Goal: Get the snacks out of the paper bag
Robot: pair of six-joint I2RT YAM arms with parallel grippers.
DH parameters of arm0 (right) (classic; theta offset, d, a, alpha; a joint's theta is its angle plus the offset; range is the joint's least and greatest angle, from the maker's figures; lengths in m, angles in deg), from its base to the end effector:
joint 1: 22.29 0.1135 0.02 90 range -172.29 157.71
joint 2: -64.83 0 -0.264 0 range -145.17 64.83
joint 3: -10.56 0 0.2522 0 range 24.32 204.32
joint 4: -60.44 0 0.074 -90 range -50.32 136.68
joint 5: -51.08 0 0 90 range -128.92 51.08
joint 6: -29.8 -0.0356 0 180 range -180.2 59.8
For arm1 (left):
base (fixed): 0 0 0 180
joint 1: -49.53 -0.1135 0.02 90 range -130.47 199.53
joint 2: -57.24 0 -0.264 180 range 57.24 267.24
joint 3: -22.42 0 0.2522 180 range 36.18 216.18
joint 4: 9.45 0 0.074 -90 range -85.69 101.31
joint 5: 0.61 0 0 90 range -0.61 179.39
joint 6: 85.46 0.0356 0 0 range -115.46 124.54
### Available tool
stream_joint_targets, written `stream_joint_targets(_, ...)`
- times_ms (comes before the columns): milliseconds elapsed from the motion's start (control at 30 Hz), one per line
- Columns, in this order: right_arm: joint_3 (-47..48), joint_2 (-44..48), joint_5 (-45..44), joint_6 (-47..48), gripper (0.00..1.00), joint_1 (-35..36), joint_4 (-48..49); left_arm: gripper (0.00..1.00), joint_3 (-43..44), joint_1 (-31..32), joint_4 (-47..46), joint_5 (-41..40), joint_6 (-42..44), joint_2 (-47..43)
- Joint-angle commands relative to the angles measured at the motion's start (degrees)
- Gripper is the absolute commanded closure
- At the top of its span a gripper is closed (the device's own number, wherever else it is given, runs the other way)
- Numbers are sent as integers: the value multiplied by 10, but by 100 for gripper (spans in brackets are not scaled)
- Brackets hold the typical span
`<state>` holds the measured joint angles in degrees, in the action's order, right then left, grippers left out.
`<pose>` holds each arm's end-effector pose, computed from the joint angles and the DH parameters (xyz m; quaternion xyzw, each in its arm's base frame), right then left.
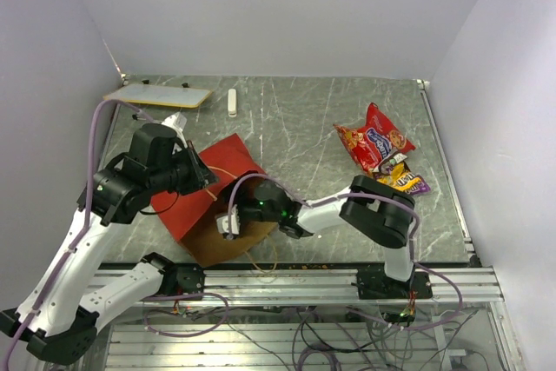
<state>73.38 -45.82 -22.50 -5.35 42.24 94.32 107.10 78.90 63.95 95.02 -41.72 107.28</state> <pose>0.1575 0.3540 0.1475 -0.7175 0.3175 0.1635 0.5980 0.1231 -0.0733 0.3907 -0.1113 0.8939 -0.2998 0.3140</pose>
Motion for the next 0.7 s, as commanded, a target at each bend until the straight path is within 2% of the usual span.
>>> stream_joint_targets(0, 58, -46, 2, 71, 29, 8, -55, 93, -4, 3, -47, 24, -16, 9)
stream_joint_targets(233, 123, -93, -21, 94, 41, 15, -108, 93, 5, 2, -48, 29, -13, 17)
stream_joint_targets(467, 172, -138, -54, 97, 43, 16, -127, 93, 1, 3, -55, 40, -12, 15)
stream_joint_targets(667, 114, -106, -68, 77, 44, 16, -76, 93, 35, 3, -53, 20, 1, 27)
